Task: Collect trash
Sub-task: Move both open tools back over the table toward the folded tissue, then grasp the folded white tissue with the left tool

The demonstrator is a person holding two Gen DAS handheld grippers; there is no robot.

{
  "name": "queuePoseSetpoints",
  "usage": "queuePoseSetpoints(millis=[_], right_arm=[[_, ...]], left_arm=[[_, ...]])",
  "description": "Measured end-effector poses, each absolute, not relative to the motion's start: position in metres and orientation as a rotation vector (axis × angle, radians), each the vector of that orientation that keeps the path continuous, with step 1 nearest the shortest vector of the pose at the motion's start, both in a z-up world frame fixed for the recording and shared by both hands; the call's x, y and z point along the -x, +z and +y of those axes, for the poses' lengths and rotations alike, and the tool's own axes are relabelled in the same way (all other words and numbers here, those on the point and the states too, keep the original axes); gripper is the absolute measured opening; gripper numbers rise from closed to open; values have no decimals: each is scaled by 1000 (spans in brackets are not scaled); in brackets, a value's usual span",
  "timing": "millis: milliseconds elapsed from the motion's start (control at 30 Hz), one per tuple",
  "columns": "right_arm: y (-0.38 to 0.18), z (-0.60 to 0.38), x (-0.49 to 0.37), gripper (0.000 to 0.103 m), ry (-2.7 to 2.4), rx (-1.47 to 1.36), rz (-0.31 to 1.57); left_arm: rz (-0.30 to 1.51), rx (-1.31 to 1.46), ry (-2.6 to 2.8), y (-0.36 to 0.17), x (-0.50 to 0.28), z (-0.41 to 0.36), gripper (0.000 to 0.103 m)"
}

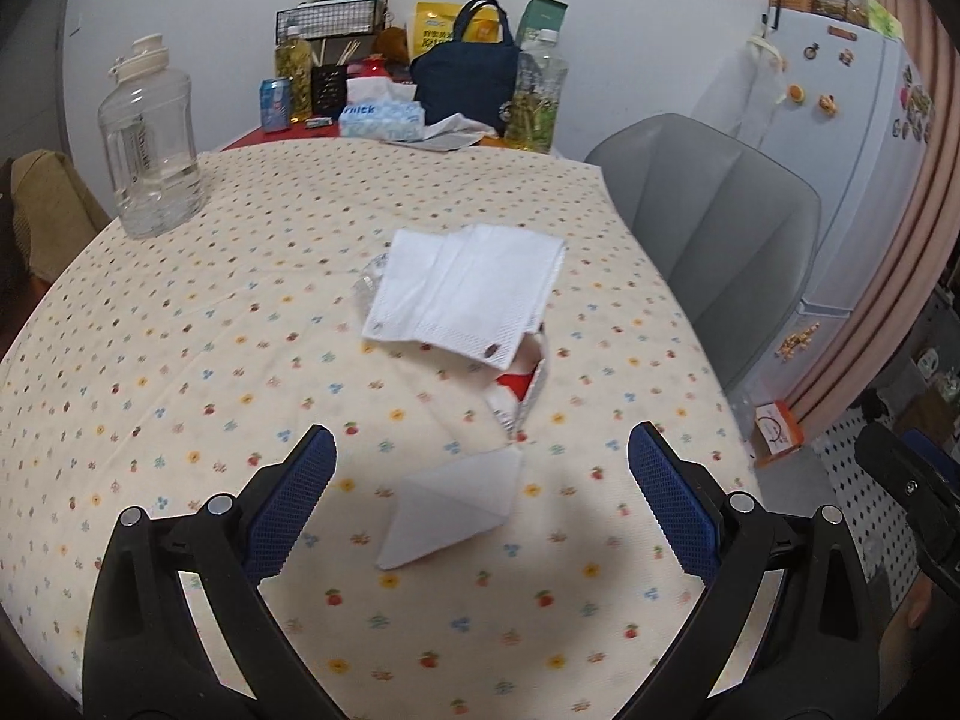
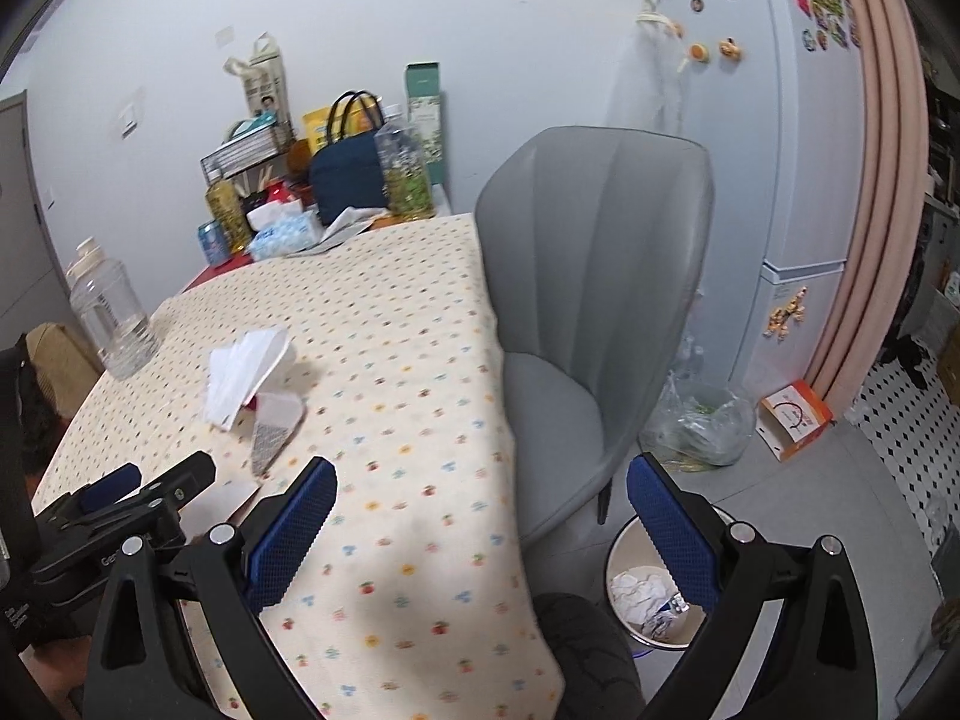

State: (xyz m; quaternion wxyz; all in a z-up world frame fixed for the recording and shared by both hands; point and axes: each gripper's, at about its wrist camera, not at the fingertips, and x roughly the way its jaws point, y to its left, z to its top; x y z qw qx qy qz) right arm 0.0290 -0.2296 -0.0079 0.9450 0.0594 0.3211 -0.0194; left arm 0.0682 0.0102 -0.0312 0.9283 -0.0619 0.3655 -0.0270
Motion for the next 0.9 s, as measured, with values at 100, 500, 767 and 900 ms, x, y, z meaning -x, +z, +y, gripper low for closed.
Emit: queuePoseSetpoints(millis=[100, 500, 767, 900], right_arm=[[-10, -219, -29, 95, -26, -107, 662], [-18, -205, -34, 95, 1, -88, 685], [-29, -214, -40, 95, -13, -101, 710], [-40, -212, -48, 95, -9, -98, 741]], left_arm=[[765, 122, -48, -37, -68, 17, 97], [832, 98, -27, -56, -75, 21, 97], [872, 74, -33, -67, -82, 10, 93], [892, 67, -29, -71, -85, 10, 63]])
